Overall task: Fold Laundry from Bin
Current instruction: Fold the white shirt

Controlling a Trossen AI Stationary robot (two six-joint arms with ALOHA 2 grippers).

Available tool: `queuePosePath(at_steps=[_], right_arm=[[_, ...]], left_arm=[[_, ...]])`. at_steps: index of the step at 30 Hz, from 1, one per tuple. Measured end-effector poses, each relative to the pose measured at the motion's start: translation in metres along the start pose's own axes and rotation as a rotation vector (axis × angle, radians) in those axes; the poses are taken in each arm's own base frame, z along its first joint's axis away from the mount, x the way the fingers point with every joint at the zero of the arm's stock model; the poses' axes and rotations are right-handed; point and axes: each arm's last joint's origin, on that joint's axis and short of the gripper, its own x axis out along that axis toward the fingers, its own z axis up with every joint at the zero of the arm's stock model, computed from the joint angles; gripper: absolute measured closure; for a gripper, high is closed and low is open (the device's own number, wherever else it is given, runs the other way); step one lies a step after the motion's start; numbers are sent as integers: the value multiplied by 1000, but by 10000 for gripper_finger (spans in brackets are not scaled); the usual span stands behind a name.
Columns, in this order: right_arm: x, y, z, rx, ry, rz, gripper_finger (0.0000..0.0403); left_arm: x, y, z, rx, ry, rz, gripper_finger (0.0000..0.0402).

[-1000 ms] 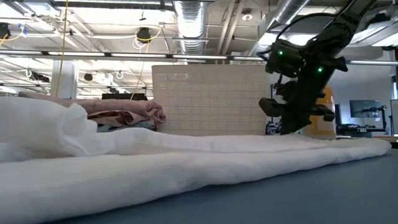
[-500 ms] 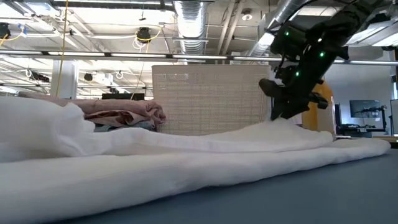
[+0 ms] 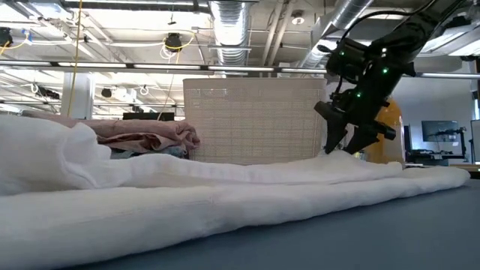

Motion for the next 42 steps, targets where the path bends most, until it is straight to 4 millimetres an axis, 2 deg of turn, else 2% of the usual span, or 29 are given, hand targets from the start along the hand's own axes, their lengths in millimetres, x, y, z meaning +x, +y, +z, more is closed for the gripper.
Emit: queuePosePath(at_steps=[7, 13, 17, 22, 26, 28, 30, 35, 36, 42], right_arm=[[-11, -9, 4, -8, 88, -26, 148], [-11, 9, 9, -103, -18, 110, 148], [2, 12, 5, -151, 2, 101, 148], [27, 8, 1, -126, 48, 60, 148], [37, 12, 2, -108, 40, 109, 151], [39, 12, 1, -97, 69, 129, 168], [40, 12, -1, -87, 101, 148, 206], [40, 10, -2, -89, 132, 150, 368], [38, 10, -2, -88, 132, 145, 382], [23, 0, 3, 23, 47, -22, 382]], left_arm=[[0, 0, 0, -2, 5, -4, 345], [0, 2, 3, -12, 15, -13, 345], [0, 2, 3, -12, 16, -16, 345], [0, 2, 2, -17, 27, -25, 345], [-1, 2, 2, -22, 30, -28, 345], [-1, 2, 2, -23, 30, -27, 345], [-1, 2, 2, -22, 29, -27, 345], [-1, 2, 3, -21, 29, -27, 345], [-1, 2, 3, -21, 29, -26, 345], [-1, 2, 3, -18, 28, -26, 345]])
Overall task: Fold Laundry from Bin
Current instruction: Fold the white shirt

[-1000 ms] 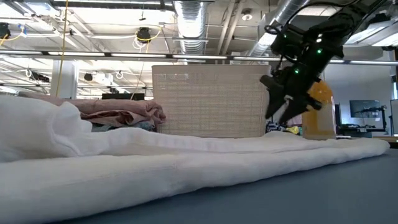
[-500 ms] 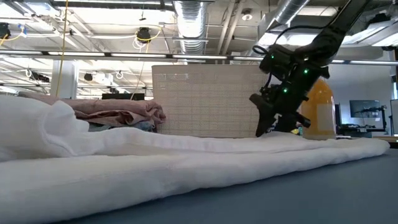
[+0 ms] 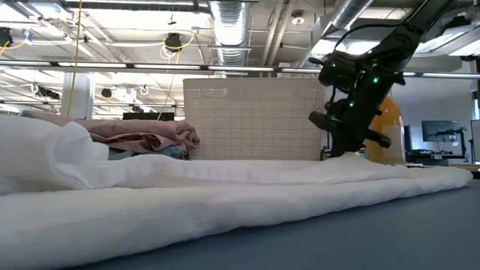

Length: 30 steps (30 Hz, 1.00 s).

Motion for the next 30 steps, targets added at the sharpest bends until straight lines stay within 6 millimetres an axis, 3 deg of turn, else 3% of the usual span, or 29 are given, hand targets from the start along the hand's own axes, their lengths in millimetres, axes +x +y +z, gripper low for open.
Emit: queuePosePath(at_steps=[7, 18, 22, 26, 30], right_arm=[[-11, -2, 4, 73, -53, -26, 355], [-23, -9, 12, 35, -58, 0, 227], [-35, 0, 8, -75, -29, 113, 181], [-35, 10, -7, -140, 9, 163, 196], [-23, 12, -22, -148, 59, 142, 262]], left_arm=[[0, 0, 0, 24, -3, 3, 345], [0, 0, 0, 25, -2, 3, 345], [0, 0, 0, 24, -3, 3, 345], [0, 0, 0, 26, -10, 9, 345], [0, 0, 0, 19, -11, 10, 345]])
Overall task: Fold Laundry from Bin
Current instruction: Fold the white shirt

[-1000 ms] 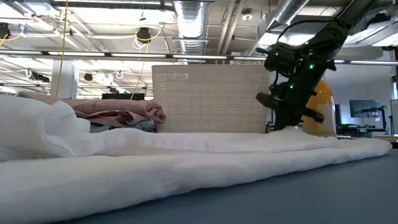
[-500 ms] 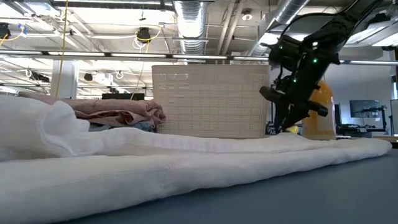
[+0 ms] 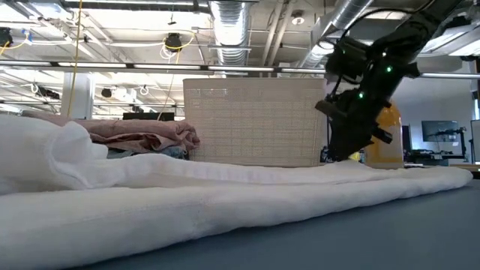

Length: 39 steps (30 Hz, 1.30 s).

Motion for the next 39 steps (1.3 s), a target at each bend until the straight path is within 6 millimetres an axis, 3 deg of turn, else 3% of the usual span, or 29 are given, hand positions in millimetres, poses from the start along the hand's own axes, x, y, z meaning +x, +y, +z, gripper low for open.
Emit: queuePosePath(at_steps=[7, 11, 15, 20, 27, 34, 39], right_arm=[[26, -6, -12, 19, 57, -79, 358], [33, -13, -9, 31, 19, -159, 382], [25, -16, -3, 13, -56, -194, 382], [-9, -6, 11, -9, -93, -85, 342], [-50, 1, -12, -43, 32, -36, 264], [-53, 12, -34, -139, 119, -35, 158], [-38, 11, -40, -172, 177, -111, 120]], left_arm=[[0, 0, 0, -38, 7, -6, 345], [0, 1, 0, -59, -6, 14, 345], [-1, 4, 1, -95, -20, 56, 345], [-2, 11, 5, -116, -35, 101, 345], [-3, 14, 6, -121, -39, 115, 345], [-3, 14, 6, -116, -24, 114, 345], [-3, 14, 6, -116, -23, 113, 345]])
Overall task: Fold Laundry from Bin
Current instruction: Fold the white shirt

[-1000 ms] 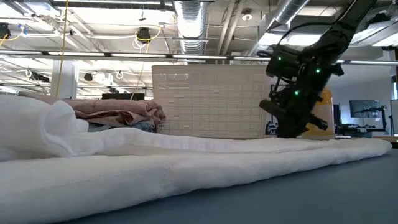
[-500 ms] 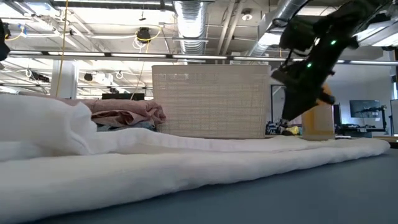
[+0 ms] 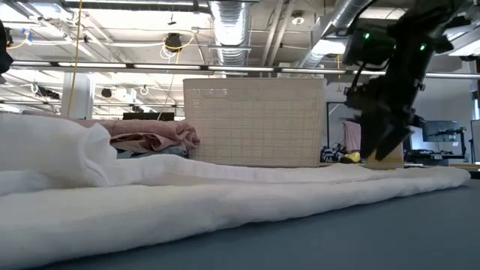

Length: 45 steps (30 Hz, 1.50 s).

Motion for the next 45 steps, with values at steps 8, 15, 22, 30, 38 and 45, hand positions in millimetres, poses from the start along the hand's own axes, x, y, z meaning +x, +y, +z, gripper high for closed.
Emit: queuePosePath(at_steps=[8, 15, 22, 30, 38, 45], right_arm=[[22, -3, -2, -52, 112, -75, 116], [39, -1, -6, -77, 198, -99, 116], [50, 4, -9, -74, 272, -59, 166], [34, 8, -4, -90, 246, 118, 381], [-21, -6, 8, -106, 175, 23, 381], [-70, -12, 26, -149, 90, -65, 384]], left_arm=[[0, -1, -1, 4, 7, -5, 345], [0, -1, -1, 2, 9, -7, 345], [0, -1, -1, 1, 8, -6, 345], [0, -2, 1, 11, -3, 3, 345], [-20, -7, 13, 56, -24, 114, 345], [-36, -9, 23, 112, -130, 169, 344]])
